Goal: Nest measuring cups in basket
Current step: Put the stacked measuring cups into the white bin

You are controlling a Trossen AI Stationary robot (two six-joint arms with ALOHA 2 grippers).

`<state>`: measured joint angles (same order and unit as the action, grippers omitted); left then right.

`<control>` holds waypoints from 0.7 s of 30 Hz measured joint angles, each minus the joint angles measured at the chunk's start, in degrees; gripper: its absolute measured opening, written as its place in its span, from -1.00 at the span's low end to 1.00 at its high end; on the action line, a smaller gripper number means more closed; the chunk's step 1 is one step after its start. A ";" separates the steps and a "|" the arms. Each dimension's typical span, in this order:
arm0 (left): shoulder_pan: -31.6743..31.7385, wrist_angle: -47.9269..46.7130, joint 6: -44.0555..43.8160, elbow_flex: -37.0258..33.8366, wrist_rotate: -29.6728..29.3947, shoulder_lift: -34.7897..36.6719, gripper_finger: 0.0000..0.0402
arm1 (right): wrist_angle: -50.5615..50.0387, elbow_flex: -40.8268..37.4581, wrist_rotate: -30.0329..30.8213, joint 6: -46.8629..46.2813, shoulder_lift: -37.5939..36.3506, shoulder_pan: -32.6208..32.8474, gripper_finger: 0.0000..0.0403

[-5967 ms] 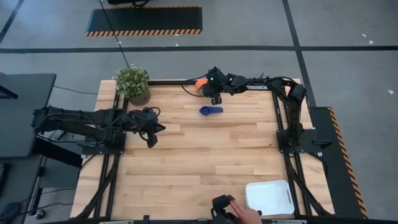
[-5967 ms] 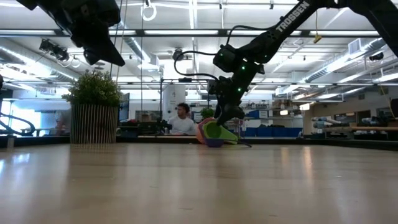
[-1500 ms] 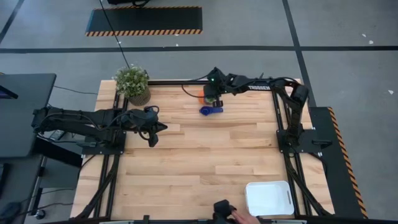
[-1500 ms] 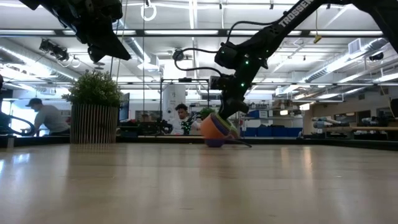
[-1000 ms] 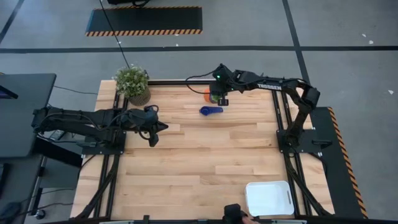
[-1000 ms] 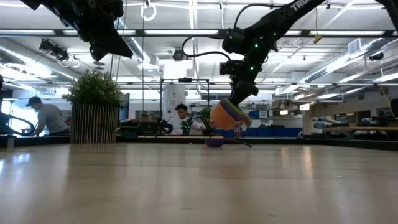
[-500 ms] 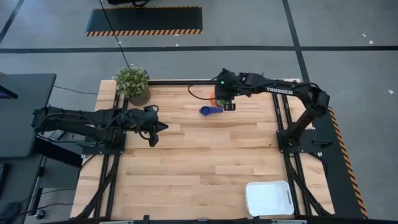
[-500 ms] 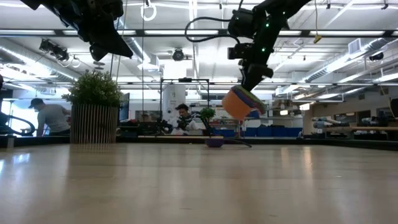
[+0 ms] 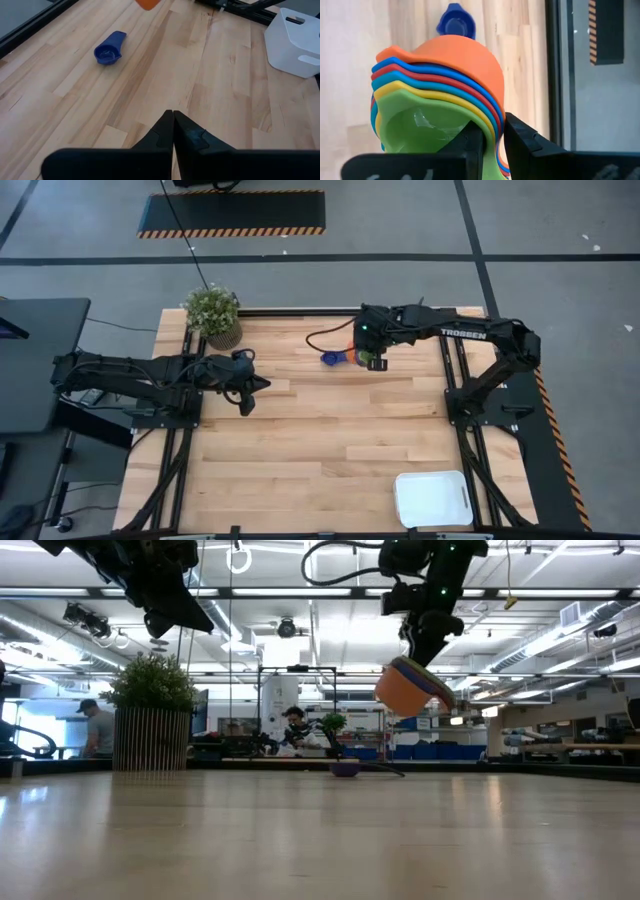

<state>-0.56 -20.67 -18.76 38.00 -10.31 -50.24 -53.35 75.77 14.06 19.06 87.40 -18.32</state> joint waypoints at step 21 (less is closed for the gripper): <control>0.00 -0.07 0.47 0.00 -0.02 0.00 -0.93 | -16.38 0.00 -6.39 -16.39 -5.89 8.44 -0.71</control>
<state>-0.56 -20.73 -18.29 38.00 -10.33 -50.24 -69.72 75.77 7.68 2.68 81.50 -9.88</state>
